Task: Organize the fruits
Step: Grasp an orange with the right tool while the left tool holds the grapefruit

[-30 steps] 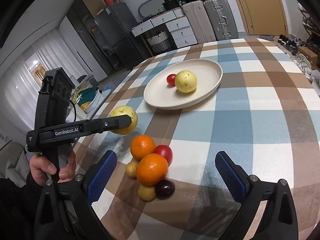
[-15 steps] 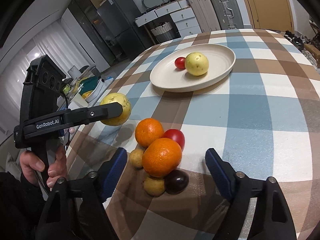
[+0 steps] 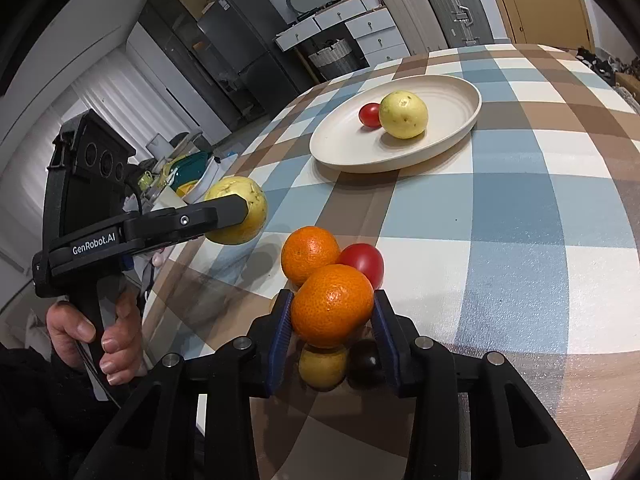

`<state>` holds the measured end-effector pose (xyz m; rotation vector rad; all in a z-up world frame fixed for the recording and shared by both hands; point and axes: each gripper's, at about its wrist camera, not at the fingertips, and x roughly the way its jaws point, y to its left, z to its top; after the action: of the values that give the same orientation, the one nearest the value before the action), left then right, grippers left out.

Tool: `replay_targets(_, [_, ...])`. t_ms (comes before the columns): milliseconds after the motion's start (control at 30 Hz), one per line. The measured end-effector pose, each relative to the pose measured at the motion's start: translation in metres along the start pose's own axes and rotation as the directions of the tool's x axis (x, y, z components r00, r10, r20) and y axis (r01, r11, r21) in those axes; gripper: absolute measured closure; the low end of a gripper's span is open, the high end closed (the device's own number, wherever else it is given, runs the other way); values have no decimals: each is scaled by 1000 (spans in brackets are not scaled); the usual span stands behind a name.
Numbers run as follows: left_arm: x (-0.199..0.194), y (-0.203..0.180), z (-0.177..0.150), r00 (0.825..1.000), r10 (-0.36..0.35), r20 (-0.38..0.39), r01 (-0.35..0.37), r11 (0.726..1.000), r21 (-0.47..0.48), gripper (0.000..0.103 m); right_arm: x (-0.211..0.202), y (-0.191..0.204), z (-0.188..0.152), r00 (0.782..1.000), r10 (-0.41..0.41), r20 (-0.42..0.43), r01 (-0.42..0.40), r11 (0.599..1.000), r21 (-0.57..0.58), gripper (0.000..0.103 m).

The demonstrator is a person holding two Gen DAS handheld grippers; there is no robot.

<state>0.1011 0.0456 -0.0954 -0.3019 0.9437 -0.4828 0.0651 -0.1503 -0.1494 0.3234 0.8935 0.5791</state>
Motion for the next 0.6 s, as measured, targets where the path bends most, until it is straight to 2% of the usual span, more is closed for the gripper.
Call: replay_targets(600, [0, -15, 17, 1000, -22, 9, 21, 999, 30, 57, -21, -1, 25, 995, 25, 98, -26, 1000, 6, 64])
